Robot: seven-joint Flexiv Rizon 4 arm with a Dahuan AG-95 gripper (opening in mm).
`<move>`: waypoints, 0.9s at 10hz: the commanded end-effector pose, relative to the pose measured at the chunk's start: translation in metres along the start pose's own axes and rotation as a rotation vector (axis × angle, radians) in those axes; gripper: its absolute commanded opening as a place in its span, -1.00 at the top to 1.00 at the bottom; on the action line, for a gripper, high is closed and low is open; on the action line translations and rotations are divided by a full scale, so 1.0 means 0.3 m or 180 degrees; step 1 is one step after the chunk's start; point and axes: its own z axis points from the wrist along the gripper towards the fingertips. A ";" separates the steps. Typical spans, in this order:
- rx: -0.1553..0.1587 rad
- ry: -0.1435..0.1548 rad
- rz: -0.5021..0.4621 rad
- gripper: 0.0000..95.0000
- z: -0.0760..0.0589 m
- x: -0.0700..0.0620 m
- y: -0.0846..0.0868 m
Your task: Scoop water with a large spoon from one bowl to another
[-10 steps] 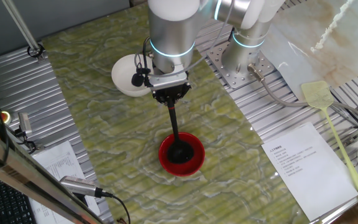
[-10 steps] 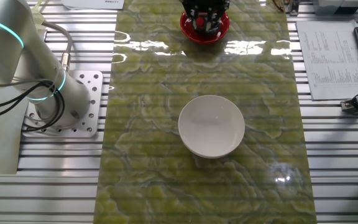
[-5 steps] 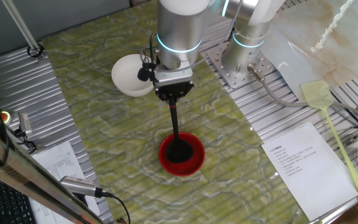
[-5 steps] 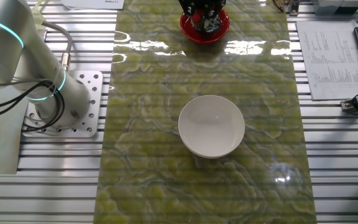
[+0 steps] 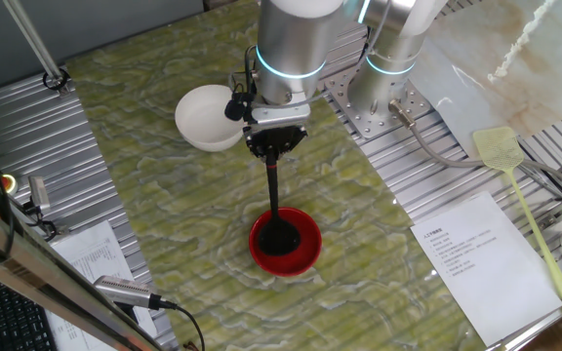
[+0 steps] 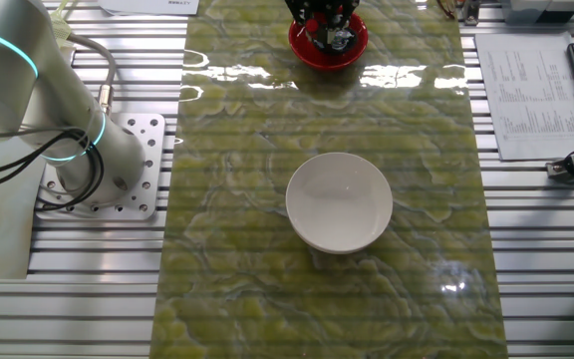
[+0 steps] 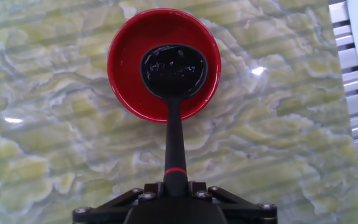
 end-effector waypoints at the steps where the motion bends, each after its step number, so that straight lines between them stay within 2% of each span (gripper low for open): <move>1: -0.0004 -0.0015 0.0003 1.00 -0.003 -0.001 0.002; 7: 0.0006 -0.0007 0.0006 1.00 -0.011 -0.004 0.001; 9: 0.0015 0.0031 -0.0003 1.00 -0.014 -0.004 0.002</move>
